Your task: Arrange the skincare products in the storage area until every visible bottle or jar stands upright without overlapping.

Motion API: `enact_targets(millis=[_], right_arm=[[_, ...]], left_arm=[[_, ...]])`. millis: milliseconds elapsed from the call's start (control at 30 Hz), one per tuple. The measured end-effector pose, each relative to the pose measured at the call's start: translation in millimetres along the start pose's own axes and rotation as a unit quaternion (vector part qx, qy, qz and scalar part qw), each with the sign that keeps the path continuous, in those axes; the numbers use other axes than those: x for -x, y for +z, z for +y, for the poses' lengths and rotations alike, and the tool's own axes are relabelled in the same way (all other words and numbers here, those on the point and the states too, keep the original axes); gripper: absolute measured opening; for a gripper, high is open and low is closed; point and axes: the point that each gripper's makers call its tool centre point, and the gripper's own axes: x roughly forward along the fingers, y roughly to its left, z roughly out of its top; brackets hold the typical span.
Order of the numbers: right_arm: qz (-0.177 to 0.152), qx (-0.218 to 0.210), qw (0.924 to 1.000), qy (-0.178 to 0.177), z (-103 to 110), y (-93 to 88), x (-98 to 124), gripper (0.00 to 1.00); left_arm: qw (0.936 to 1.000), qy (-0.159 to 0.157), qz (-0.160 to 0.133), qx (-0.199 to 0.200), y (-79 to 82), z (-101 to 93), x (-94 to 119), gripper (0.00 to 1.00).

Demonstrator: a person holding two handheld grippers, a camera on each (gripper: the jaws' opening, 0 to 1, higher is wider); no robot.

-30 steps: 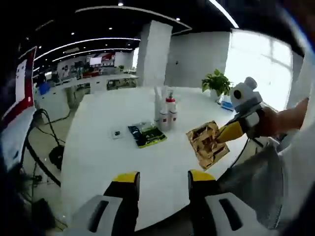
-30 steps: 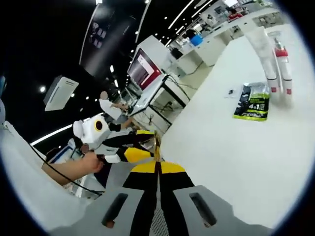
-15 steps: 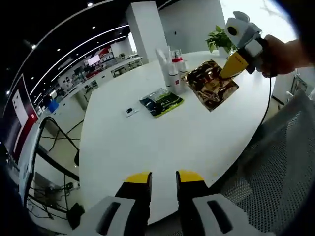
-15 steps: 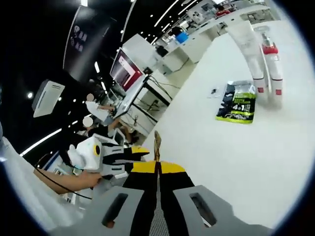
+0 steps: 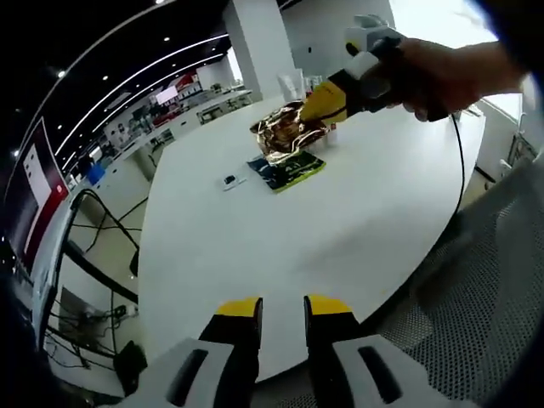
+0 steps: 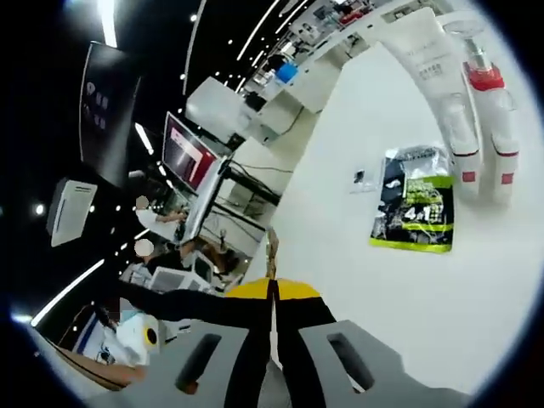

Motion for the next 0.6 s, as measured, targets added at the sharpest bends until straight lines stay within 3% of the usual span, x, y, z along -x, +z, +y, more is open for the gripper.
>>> enact_targets(millis=[300, 600], right_arm=[[-0.002, -0.046, 0.9988, -0.018, -24.7, 21.9, -33.8, 0.0], [0.029, -0.06, 0.9969, -0.041, -45.8, 21.2, -61.8, 0.0]], left_arm=[[1.0, -0.005, 0.004, 0.005, -1.3, -1.6, -0.5, 0.2], [0.9997, -0.012, 0.018, 0.012, -5.4, -2.9, -3.4, 0.2]])
